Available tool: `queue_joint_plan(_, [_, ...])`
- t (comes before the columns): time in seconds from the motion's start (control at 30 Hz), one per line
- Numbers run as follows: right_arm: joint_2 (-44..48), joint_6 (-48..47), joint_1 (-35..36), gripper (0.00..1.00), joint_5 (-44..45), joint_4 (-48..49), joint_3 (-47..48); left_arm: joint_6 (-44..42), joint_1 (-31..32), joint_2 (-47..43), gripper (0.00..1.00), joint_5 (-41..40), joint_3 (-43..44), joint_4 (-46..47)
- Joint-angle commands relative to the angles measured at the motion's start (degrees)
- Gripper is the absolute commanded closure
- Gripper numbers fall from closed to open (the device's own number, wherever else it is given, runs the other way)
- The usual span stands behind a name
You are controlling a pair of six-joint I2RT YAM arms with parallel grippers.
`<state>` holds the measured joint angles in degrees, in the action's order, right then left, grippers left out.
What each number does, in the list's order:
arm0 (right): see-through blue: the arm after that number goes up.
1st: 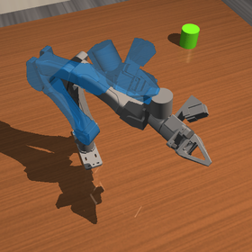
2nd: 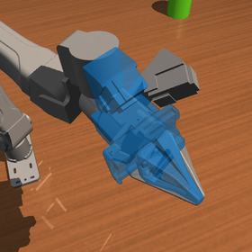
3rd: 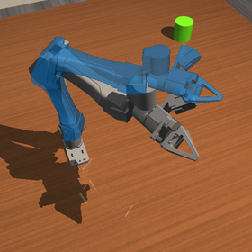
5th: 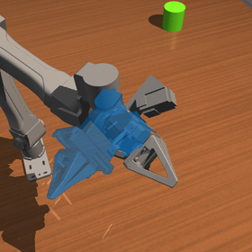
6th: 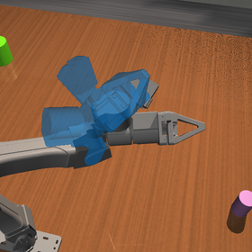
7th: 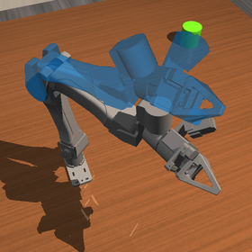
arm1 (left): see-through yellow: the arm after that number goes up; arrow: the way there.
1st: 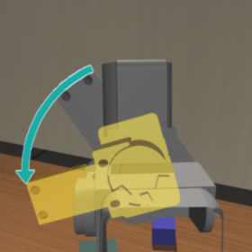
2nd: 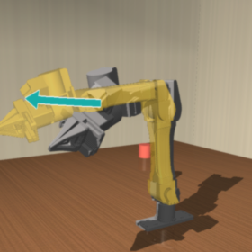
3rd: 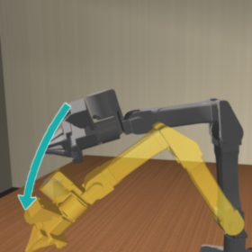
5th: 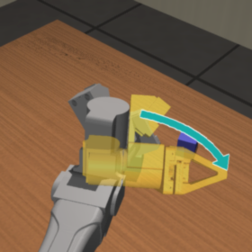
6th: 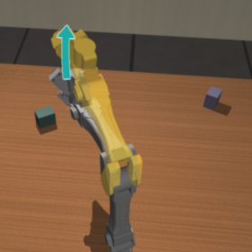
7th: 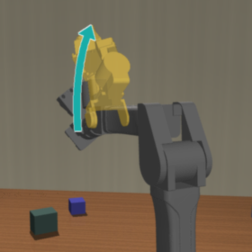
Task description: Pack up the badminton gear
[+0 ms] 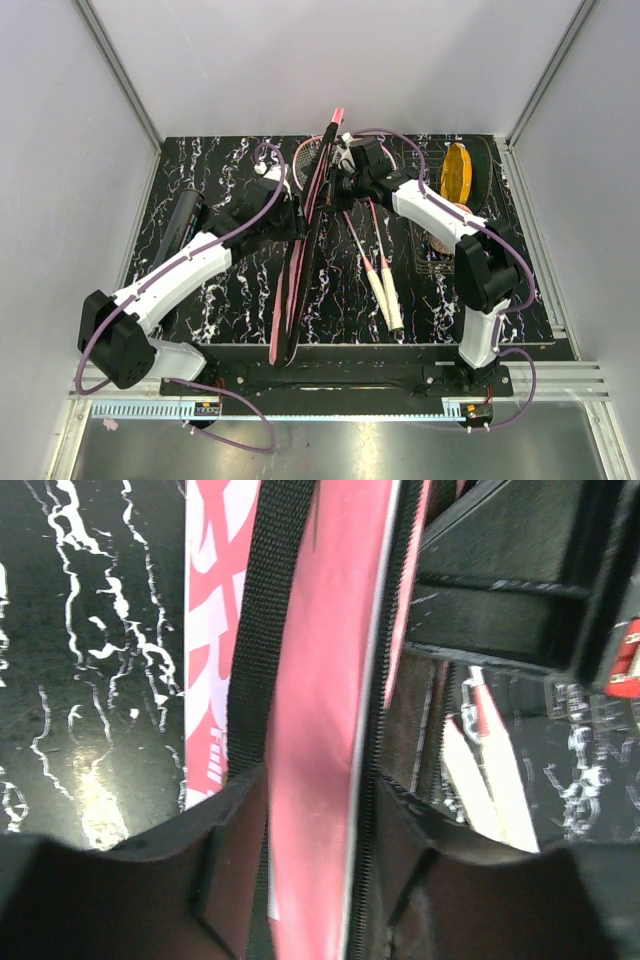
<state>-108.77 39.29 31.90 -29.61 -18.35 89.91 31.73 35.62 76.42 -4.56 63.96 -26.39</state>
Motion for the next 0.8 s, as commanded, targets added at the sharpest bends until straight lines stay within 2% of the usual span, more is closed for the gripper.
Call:
queue_joint_plan(0.0, [1.19,-0.44,0.88,1.0,-1.33,1.21,4.83,-1.23,2.52,2.32,0.44,-7.38,2.82,-1.64])
queue_joint_plan(0.13, [0.32,-0.97,1.15,1.0,-1.6,0.16,6.68,-1.75,3.93,4.87,0.4,-15.38,5.02,-5.15])
queue_joint_plan(0.27, [-0.74,-1.49,1.67,1.0,-2.04,-0.72,8.0,-2.1,4.11,8.21,0.4,-20.83,8.45,-7.88])
queue_joint_plan(0.33, [-1.09,-2.45,1.76,1.0,-2.12,-1.16,8.0,-2.19,4.11,9.09,0.47,-22.51,10.21,-8.76])
queue_joint_plan(0.37, [-1.27,-3.07,1.76,1.0,-2.12,-1.77,8.0,-2.28,4.11,9.09,0.59,-23.47,10.48,-8.76])
queue_joint_plan(0.47, [-2.23,-6.76,1.85,1.0,-2.39,-4.05,8.7,-2.54,4.02,8.57,0.78,-24.09,11.09,-8.41])
queue_joint_plan(0.57, [-3.9,-11.94,1.76,1.0,-0.02,-7.65,10.28,-2.2,3.76,7.87,0.89,-24.88,10.92,-8.59])
queue_joint_plan(0.6, [-4.43,-13.17,1.76,1.0,2.16,-8.36,10.55,-1.85,3.32,7.6,0.96,-25.06,10.48,-8.94])
queue_joint_plan(0.63, [-4.78,-15.53,1.85,1.0,3.4,-9.24,11.51,-0.71,2.88,7.25,1.0,-25.06,10.31,-9.64])
queue_joint_plan(0.73, [-7.24,-19.33,1.85,1.0,8.5,-13.8,13.79,2.62,1.48,6.2,1.0,-25.24,9.43,-11.13])
queue_joint_plan(0.77, [-8.2,-19.68,1.85,0.93,9.47,-14.34,14.15,3.51,0.95,6.19,1.0,-25.67,9.34,-11.66])
